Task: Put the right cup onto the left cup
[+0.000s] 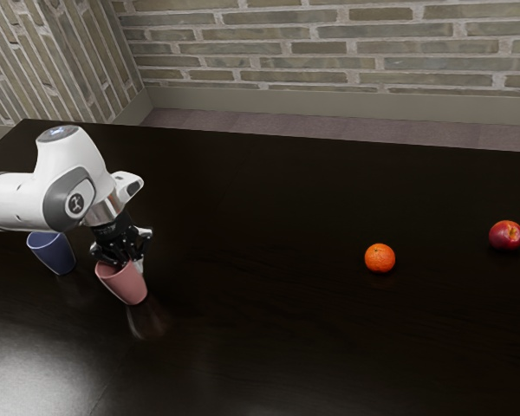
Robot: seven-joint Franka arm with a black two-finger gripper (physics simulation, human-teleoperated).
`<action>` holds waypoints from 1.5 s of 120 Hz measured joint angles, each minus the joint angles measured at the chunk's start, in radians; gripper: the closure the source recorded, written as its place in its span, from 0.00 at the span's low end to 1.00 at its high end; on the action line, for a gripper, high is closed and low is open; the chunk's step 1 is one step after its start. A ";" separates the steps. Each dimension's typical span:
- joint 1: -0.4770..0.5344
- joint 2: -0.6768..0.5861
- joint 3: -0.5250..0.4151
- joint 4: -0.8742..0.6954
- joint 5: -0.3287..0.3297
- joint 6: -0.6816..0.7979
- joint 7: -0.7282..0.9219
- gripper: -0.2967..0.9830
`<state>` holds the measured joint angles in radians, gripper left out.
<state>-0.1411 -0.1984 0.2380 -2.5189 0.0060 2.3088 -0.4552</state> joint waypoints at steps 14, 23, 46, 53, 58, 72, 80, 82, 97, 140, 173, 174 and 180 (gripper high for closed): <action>0.000 -0.005 0.000 0.001 0.002 0.000 -0.009 0.84; 0.002 -0.010 0.000 0.004 0.005 -0.003 -0.015 0.84; 0.035 -0.029 0.001 0.093 0.062 -0.065 -0.027 0.84; 0.053 -0.031 0.002 0.151 0.078 -0.118 -0.030 0.84; 0.069 -0.032 0.004 0.196 0.090 -0.160 -0.032 0.84; 0.097 -0.033 0.014 0.273 0.130 -0.252 -0.035 0.84; 0.122 -0.030 0.020 0.305 0.153 -0.291 -0.036 0.84; 0.128 -0.028 0.022 0.311 0.158 -0.300 -0.036 0.84; 0.177 -0.002 0.036 0.347 0.181 -0.342 -0.035 0.84; 0.210 0.071 0.078 0.397 0.194 -0.358 -0.028 0.84; 0.210 0.122 0.102 0.444 0.189 -0.331 -0.016 0.84; 0.209 0.123 0.102 0.445 0.189 -0.330 -0.016 0.84; 0.209 0.127 0.102 0.445 0.188 -0.327 -0.014 0.84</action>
<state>0.0676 -0.0718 0.3403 -2.0734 0.1944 1.9823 -0.4695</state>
